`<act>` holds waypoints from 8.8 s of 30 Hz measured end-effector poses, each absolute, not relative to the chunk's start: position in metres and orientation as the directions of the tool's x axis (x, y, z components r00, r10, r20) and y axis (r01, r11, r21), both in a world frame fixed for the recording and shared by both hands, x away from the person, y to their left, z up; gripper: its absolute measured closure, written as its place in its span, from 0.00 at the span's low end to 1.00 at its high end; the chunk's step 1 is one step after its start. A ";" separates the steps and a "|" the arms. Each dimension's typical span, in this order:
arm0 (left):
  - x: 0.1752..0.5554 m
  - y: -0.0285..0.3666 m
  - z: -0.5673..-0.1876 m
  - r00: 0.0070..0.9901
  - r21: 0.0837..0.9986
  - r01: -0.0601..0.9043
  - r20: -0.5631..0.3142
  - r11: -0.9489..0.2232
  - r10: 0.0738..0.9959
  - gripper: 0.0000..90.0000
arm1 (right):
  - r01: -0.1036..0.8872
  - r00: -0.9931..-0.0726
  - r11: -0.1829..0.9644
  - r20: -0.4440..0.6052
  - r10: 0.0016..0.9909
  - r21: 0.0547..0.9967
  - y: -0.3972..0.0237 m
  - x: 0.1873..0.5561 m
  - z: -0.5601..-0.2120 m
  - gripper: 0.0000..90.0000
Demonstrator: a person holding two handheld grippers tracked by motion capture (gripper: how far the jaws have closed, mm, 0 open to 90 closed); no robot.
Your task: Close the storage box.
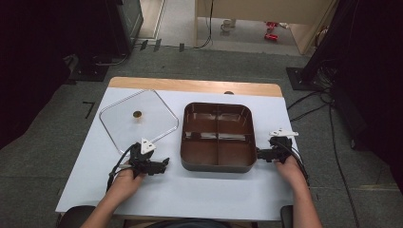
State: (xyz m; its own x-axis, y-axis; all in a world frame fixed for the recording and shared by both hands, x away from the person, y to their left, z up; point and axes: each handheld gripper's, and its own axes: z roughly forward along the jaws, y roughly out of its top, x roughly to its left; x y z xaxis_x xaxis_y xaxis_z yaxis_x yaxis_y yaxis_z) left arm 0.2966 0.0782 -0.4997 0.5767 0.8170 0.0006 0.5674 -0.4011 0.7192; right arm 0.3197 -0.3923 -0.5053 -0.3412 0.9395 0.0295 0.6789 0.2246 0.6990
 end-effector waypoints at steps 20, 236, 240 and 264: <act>0.296 0.078 -0.500 0.576 0.720 0.566 0.002 -0.401 0.817 0.10 | 0.679 -0.342 0.225 0.030 0.939 0.699 -0.392 0.320 -0.505 0.00; 0.403 -0.013 -0.384 0.859 0.751 0.384 -0.077 -0.538 0.506 0.66 | 0.678 -0.342 0.224 0.030 0.939 0.700 -0.392 0.319 -0.505 0.00; 0.400 -0.027 -0.388 0.878 0.754 0.357 -0.069 -0.551 0.474 0.66 | 0.677 -0.341 0.223 0.030 0.940 0.701 -0.392 0.319 -0.505 0.00; 0.395 -0.093 -0.412 0.927 0.713 0.296 -0.053 -0.636 0.372 0.66 | 0.677 -0.341 0.223 0.030 0.939 0.701 -0.392 0.320 -0.505 0.00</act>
State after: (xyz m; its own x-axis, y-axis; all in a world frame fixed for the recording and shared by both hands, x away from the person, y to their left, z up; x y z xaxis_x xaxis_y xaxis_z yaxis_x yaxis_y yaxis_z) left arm 0.3954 -0.0927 -0.4118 0.9268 0.3719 -0.0527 0.2956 -0.6356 0.7132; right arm 0.3195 -0.3922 -0.5055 -0.3413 0.9395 0.0303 0.6768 0.2233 0.7015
